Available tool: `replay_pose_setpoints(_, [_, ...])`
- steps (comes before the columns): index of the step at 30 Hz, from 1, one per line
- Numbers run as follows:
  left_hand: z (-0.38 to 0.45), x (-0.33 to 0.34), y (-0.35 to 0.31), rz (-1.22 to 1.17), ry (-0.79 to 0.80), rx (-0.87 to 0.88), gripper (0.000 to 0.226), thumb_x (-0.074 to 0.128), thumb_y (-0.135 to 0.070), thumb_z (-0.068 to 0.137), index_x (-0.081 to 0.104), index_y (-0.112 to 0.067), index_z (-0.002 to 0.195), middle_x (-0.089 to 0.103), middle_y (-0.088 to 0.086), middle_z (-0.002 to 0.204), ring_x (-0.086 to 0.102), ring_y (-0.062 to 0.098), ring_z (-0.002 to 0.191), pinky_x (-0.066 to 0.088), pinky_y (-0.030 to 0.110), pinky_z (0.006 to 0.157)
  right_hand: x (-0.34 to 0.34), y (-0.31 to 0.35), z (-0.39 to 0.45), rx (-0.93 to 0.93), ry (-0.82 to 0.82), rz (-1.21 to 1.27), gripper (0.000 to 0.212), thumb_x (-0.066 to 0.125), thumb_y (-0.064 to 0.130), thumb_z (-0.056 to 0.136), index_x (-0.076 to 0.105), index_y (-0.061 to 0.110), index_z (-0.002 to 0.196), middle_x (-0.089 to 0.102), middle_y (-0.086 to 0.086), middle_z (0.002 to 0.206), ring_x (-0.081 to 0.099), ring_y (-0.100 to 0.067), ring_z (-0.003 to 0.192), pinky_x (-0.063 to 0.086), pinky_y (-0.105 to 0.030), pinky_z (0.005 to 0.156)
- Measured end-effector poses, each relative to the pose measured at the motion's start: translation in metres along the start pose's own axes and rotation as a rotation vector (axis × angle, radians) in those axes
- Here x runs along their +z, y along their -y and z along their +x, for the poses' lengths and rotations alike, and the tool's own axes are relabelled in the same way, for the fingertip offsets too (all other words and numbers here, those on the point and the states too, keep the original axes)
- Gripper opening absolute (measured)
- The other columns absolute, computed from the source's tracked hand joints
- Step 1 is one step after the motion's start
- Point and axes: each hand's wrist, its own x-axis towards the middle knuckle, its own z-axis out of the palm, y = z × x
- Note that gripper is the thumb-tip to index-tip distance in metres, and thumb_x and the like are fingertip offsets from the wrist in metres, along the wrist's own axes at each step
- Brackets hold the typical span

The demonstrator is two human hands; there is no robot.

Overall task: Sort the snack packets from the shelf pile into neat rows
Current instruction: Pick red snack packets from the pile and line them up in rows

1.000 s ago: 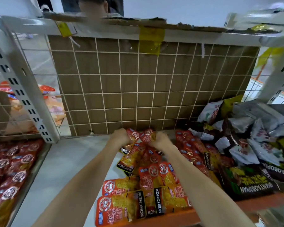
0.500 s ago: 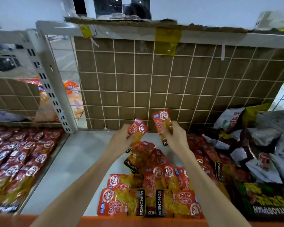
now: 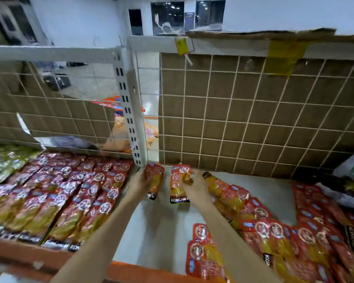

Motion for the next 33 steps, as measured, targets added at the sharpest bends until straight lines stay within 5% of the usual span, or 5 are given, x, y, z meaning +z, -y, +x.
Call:
replay_pose_setpoints(3, [0.020, -0.004, 0.014, 0.112, 0.008, 0.027, 0.037, 0.049, -0.025, 0.089, 0.060, -0.003, 0.116, 0.062, 0.010, 0.112, 0.059, 0.025, 0.101, 0.045, 0.022, 0.077, 0.023, 0.007, 0.006, -0.032, -0.070, -0.089, 0.038, 0.062, 0.007, 0.088, 0.044, 0.007, 0.121, 0.060, -0.006, 0.104, 0.056, -0.019, 0.088, 0.035, -0.015, 0.064])
replay_pose_setpoints(10, [0.034, 0.000, 0.035, 0.554, 0.040, 0.189, 0.054, 0.043, -0.018, 0.094, 0.025, -0.013, 0.145, 0.033, 0.019, 0.136, 0.033, 0.036, 0.121, 0.034, 0.042, 0.102, 0.050, 0.000, 0.017, -0.086, -0.129, -0.685, 0.055, 0.051, 0.037, 0.094, 0.036, 0.012, 0.141, 0.045, -0.012, 0.137, 0.039, -0.030, 0.127, 0.033, -0.037, 0.104])
replay_pose_setpoints(16, [0.038, -0.009, 0.058, 0.616, 0.266, 0.593, 0.051, 0.031, -0.042, 0.090, 0.050, -0.019, 0.131, 0.045, 0.006, 0.135, 0.043, 0.031, 0.125, 0.042, 0.044, 0.096, 0.058, -0.009, 0.005, -0.261, -0.154, -0.875, 0.036, 0.041, 0.037, 0.097, 0.049, 0.023, 0.130, 0.043, -0.003, 0.139, 0.043, -0.026, 0.122, 0.036, -0.038, 0.096])
replay_pose_setpoints(20, [0.043, -0.010, 0.053, 0.608, 0.268, 0.546, 0.035, 0.043, -0.030, 0.096, 0.046, -0.020, 0.130, 0.038, 0.000, 0.139, 0.036, 0.023, 0.127, 0.041, 0.038, 0.097, 0.065, -0.008, 0.009, -0.262, -0.208, -0.891, 0.026, 0.064, 0.033, 0.084, 0.065, 0.019, 0.106, 0.063, -0.007, 0.106, 0.062, -0.031, 0.092, 0.049, -0.042, 0.073])
replay_pose_setpoints(33, [0.044, -0.006, 0.056, 0.549, 0.253, 0.462, 0.045, 0.049, -0.029, 0.095, 0.041, -0.024, 0.139, 0.034, 0.001, 0.146, 0.031, 0.024, 0.134, 0.035, 0.043, 0.106, 0.070, -0.007, 0.024, -0.165, -0.189, -0.837, 0.039, 0.037, 0.048, 0.097, 0.048, 0.030, 0.129, 0.043, -0.002, 0.132, 0.037, -0.029, 0.117, 0.030, -0.040, 0.094])
